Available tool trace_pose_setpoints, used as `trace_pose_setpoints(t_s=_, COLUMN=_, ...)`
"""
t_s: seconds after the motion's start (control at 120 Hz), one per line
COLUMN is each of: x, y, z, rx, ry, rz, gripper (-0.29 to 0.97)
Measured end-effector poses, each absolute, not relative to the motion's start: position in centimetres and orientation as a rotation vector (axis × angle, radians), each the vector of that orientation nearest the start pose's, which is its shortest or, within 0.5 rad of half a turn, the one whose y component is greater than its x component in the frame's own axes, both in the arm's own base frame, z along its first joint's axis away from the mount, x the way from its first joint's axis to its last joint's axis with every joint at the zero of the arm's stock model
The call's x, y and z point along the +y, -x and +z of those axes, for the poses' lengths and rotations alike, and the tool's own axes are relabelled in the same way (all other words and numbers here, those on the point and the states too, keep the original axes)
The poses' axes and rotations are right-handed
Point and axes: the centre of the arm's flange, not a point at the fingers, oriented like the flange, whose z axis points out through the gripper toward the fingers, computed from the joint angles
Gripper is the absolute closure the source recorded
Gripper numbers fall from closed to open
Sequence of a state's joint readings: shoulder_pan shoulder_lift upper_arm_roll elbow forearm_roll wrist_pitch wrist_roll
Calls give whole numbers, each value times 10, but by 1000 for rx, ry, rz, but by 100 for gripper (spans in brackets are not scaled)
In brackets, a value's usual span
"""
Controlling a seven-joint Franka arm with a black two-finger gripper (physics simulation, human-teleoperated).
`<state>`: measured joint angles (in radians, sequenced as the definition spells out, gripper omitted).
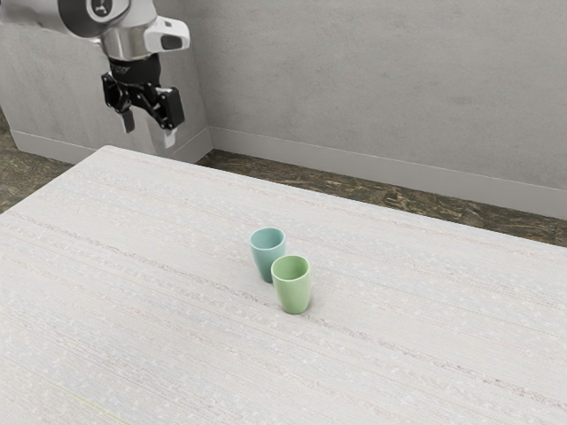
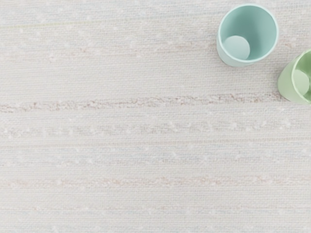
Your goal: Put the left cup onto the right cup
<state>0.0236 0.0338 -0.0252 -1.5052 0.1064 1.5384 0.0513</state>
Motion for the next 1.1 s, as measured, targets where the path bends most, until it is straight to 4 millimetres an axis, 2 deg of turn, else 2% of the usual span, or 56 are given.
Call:
trace_pose_setpoints(t_s=0.3, x=6, y=-568, z=631, rx=117, ry=3034, rz=-20, gripper=0)
trace_pose_setpoints(t_s=0.442, x=9, y=-578, z=618, rx=127, ry=3034, rz=-6, gripper=0)
trace_pose_setpoints(t_s=0.633, x=8, y=-585, z=610, rx=182, ry=3031, rz=-16, gripper=0)
trace_pose_setpoints(t_s=0.917, x=-1, y=-597, z=571, rx=309, ry=3025, rz=22, gripper=0)
trace_pose_setpoints(t_s=1.1, x=-18, y=-599, z=557, rx=416, ry=3016, rz=11, gripper=0)
